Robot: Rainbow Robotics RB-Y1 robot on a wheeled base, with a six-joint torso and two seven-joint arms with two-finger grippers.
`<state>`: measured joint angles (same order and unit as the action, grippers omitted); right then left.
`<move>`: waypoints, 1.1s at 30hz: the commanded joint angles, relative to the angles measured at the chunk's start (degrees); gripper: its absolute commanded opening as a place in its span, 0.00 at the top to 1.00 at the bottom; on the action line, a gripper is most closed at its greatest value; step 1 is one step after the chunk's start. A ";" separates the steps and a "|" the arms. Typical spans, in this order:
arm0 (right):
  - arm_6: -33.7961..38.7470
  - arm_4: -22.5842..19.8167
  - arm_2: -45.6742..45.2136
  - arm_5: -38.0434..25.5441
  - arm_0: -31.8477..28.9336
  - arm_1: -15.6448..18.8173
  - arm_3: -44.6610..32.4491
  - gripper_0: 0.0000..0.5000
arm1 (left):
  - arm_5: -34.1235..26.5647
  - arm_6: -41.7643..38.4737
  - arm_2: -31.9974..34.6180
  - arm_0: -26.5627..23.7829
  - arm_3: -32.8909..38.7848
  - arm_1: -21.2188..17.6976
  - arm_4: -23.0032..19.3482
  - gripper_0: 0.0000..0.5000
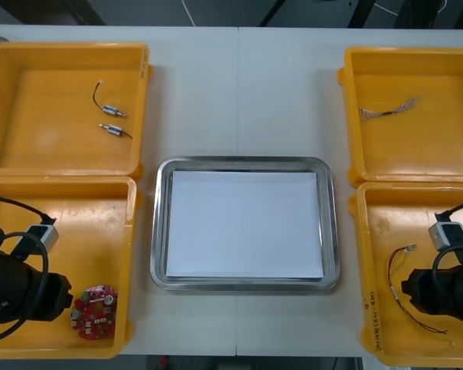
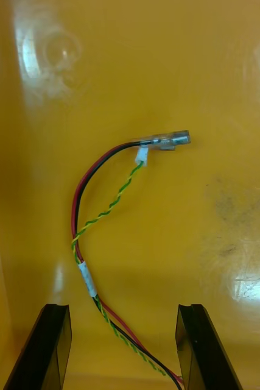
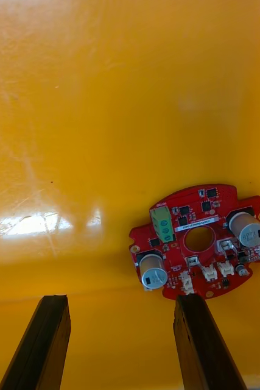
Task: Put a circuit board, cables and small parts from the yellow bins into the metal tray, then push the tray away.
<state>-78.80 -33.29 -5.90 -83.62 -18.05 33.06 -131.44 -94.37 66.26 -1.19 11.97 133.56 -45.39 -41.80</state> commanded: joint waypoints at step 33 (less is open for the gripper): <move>-0.91 7.98 9.24 6.62 -2.96 0.43 3.47 0.00 | 10.17 -6.67 -7.95 2.44 -5.86 -0.76 4.45 0.00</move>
<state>-78.81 -25.81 2.51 -77.76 -18.98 33.06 -127.44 -84.90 66.15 -7.91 12.16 127.32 -45.39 -38.05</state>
